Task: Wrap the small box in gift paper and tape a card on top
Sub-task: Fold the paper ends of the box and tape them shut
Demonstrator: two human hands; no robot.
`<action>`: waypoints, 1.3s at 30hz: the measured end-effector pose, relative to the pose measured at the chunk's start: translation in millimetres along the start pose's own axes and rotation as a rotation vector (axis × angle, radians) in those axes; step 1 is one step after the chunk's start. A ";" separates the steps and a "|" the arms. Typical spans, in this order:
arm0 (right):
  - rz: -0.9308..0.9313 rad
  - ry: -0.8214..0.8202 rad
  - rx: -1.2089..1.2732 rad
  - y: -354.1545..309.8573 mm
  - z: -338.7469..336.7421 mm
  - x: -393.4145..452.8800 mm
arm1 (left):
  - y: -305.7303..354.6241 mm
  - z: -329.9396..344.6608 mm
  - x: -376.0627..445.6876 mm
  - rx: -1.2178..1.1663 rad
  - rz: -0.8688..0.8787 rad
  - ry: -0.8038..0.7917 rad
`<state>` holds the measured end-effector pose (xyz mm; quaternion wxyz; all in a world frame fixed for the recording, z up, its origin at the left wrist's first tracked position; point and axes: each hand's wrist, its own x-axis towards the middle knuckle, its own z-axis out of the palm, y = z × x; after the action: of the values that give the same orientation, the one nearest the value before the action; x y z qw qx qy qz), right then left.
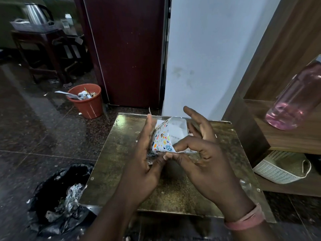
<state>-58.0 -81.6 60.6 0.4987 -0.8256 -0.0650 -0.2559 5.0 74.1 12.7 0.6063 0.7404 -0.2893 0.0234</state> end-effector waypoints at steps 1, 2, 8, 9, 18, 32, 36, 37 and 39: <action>-0.002 0.006 -0.019 0.6 0.0 0.1 | -1.1 0.0 0.3 0.020 0.016 0.005; 0.002 0.014 -0.036 0.8 -1.0 0.0 | -1.7 -0.1 0.5 0.034 0.019 0.011; 0.067 0.125 0.005 3.5 -4.1 0.1 | -1.7 0.2 1.9 0.020 -0.049 0.081; 0.068 0.139 0.017 4.5 -3.8 0.5 | -2.0 0.6 2.3 0.035 -0.047 0.103; 0.086 0.165 0.003 8.2 -5.5 -0.1 | -1.8 1.0 1.2 0.129 -0.053 0.208; 0.079 0.180 -0.018 9.5 -6.7 -0.6 | -1.1 1.2 -0.3 0.122 -0.070 0.142; 0.088 0.189 0.005 9.8 -6.5 0.1 | -1.0 -0.6 -1.1 0.119 -0.075 0.180; 0.091 0.191 0.010 10.1 -6.3 0.4 | 0.3 -0.6 -0.7 0.131 -0.064 0.190; 0.093 0.190 0.011 9.9 -6.0 0.6 | 2.9 0.0 0.2 0.154 -0.049 0.195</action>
<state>-56.0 -91.7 55.3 0.5184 -0.7970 0.0196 -0.3095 3.9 73.7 15.3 0.5735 0.7857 -0.2081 0.1025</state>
